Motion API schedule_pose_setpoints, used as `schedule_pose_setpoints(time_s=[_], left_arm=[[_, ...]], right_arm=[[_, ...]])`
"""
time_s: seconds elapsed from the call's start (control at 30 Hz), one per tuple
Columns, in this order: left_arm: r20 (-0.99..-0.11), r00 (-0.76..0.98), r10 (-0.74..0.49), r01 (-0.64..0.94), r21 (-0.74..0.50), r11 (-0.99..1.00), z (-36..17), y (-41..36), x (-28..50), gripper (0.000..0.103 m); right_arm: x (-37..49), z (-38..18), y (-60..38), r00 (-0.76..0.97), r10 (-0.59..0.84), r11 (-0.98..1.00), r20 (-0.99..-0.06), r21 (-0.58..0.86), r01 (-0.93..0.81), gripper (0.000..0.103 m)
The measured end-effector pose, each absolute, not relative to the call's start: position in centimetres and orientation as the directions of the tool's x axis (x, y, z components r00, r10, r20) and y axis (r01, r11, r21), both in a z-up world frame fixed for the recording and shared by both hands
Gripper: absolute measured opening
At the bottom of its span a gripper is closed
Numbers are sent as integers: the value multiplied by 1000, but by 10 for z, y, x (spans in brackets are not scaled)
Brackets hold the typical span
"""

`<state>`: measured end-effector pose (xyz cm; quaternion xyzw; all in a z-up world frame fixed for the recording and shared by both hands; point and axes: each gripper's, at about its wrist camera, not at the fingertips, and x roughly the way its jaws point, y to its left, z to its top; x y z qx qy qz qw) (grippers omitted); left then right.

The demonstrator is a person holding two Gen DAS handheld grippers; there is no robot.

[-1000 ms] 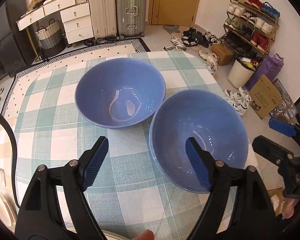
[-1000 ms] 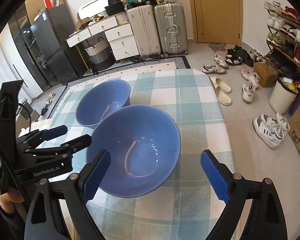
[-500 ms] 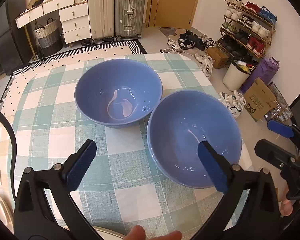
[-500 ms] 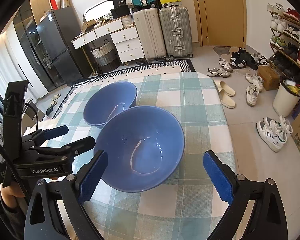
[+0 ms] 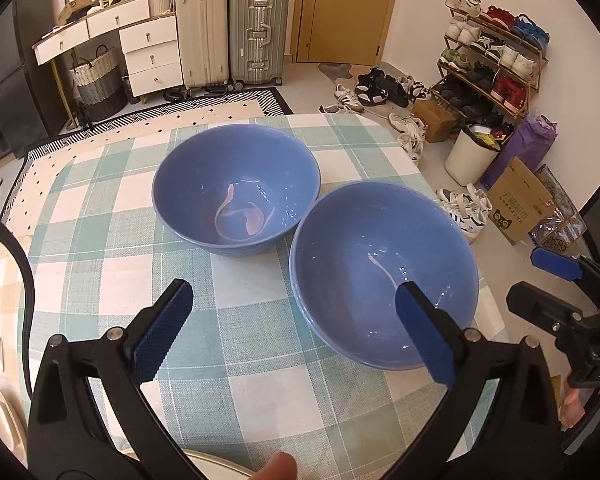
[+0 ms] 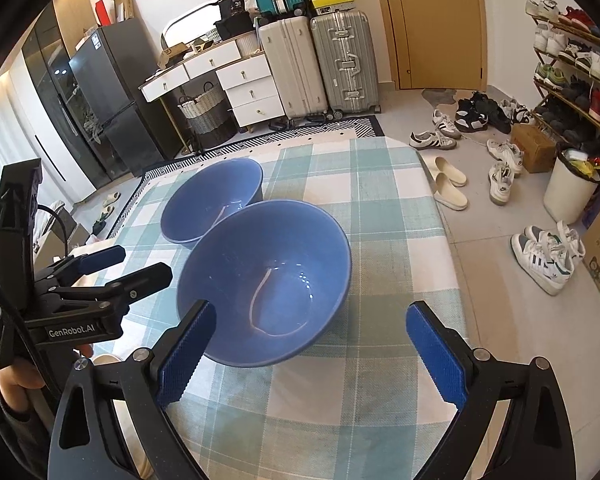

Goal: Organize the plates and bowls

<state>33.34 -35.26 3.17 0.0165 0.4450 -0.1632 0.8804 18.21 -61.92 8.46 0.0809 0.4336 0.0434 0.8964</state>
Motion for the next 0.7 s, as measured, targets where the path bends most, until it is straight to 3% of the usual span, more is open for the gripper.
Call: schedule_pose_setpoints(time_s=[0.7], left_arm=[[-770,576,-275,311,-105,945,23,-348,328,101]], right_arm=[[183,64,-626,666,115,988,-737,153,-1,97]])
